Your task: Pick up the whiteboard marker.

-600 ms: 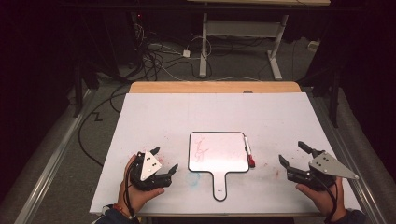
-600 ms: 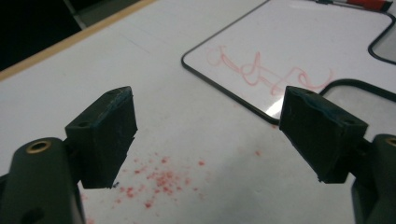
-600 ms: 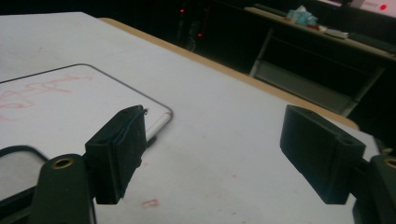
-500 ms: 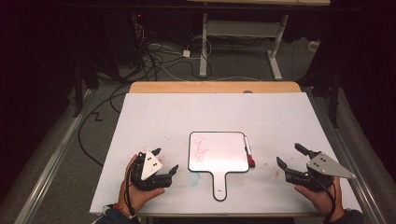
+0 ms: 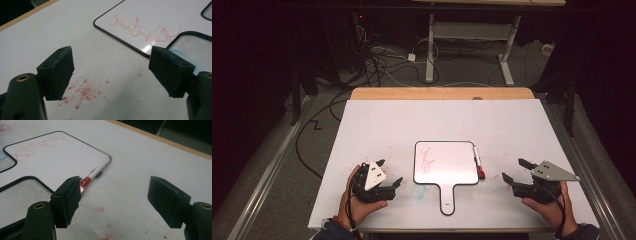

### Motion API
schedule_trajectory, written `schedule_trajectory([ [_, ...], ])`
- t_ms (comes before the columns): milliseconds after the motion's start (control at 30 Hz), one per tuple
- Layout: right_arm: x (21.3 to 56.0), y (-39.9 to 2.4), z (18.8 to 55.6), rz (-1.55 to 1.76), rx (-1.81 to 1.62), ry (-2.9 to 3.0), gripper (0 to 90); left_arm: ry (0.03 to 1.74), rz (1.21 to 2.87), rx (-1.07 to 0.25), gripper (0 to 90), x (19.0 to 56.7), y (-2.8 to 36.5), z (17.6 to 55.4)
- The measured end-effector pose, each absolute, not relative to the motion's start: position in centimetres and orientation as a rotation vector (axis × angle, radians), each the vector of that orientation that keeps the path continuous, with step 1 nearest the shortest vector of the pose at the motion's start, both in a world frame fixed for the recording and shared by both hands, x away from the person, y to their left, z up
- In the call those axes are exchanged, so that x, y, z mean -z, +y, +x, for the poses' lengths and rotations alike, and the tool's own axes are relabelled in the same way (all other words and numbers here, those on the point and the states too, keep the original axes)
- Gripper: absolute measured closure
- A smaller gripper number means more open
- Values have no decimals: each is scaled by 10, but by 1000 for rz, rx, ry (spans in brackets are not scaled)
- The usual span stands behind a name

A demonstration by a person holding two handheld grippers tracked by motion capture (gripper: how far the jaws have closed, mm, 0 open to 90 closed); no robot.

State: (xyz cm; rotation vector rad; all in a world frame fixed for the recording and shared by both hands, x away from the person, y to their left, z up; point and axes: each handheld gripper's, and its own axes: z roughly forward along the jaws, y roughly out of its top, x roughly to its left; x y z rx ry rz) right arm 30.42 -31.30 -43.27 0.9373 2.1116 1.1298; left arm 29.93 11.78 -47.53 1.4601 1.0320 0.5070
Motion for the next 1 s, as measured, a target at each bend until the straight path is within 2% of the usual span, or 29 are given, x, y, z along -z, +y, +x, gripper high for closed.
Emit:
schedule_trajectory([
  [200, 433, -306, 316, 980, -1133, 2201, 289, 1034, 1471, -510, 193, 477, 117, 300],
  [400, 427, -291, 333, 1005, -1103, 2251, 345, 1030, 1494, -516, 193, 480, 115, 300],
  [733, 429, -261, 388, 1123, -1073, 2335, 423, 1029, 1512, -518, 193, 482, 114, 300],
  [1000, 445, -245, 419, 1196, -1003, 2416, 467, 1029, 1527, -519, 192, 484, 115, 300],
])
